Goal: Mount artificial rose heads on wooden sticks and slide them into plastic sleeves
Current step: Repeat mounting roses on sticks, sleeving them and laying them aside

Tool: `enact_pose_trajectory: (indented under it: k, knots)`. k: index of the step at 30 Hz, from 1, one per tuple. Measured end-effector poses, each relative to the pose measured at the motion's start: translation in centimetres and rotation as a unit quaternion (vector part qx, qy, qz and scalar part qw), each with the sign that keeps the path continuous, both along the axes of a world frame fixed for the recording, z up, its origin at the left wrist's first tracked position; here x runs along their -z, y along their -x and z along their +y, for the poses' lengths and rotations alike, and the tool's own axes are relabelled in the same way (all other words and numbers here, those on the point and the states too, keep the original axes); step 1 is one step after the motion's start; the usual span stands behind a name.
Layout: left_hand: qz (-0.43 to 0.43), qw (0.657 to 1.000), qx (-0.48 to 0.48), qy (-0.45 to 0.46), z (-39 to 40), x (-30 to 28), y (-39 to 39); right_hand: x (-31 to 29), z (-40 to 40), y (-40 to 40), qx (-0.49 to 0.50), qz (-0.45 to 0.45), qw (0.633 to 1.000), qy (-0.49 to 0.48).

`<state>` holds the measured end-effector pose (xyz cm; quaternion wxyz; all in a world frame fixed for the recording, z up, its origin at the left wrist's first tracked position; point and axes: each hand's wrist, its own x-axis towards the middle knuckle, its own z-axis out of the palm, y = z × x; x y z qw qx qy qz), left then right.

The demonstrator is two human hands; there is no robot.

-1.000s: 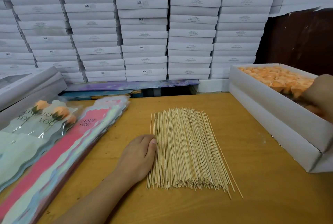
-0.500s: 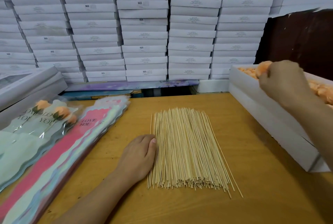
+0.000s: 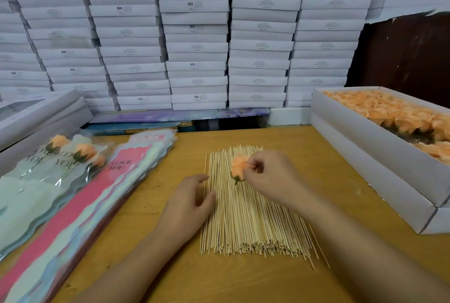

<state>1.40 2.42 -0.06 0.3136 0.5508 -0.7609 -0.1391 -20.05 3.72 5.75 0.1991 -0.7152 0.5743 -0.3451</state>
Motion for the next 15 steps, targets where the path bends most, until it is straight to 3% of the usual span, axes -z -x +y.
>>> enact_pose_trajectory:
  k: [15]
  knots:
    - [0.083, 0.992, 0.085, 0.036, 1.2, -1.0, 0.5, 2.1, 1.7, -2.5, -0.041, -0.056, 0.998, 0.001]
